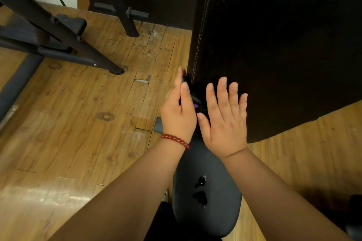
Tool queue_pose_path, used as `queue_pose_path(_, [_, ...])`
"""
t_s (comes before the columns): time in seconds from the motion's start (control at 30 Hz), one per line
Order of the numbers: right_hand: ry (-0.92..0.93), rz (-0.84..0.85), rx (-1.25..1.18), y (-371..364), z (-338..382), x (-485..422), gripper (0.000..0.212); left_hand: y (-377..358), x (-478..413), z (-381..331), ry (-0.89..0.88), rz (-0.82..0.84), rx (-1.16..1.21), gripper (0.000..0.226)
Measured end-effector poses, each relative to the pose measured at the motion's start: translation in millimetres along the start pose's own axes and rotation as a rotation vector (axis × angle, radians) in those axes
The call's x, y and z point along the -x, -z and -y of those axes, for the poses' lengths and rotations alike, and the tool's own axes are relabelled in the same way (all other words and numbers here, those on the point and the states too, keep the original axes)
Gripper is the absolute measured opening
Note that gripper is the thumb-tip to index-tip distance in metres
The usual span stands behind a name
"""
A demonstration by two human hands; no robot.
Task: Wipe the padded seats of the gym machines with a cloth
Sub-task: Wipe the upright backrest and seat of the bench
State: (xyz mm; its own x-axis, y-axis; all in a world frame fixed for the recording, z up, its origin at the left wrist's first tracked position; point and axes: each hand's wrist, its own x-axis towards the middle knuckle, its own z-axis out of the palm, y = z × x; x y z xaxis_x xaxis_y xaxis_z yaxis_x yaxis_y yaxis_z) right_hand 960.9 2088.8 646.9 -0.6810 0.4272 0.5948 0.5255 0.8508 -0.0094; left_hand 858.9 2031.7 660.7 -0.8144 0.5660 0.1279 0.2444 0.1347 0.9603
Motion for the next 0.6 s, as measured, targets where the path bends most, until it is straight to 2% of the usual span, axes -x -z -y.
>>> queue_pose_path(0.13, [0.012,0.051,-0.007,-7,2,16,0.062,-3,1,7,-0.036,0.027,-0.026,0.036])
queue_pose_path(0.3, [-0.027,0.144,-0.012,-21,9,38,0.063,3,9,40,0.013,0.125,-0.103,0.037])
queue_pose_path(0.5, [-0.056,0.117,-0.008,-32,11,39,0.071,6,2,18,-0.091,0.086,-0.048,0.034])
queue_pose_path(0.6, [-0.045,0.105,0.008,-34,9,39,0.069,1,1,32,-0.056,0.099,-0.065,0.035])
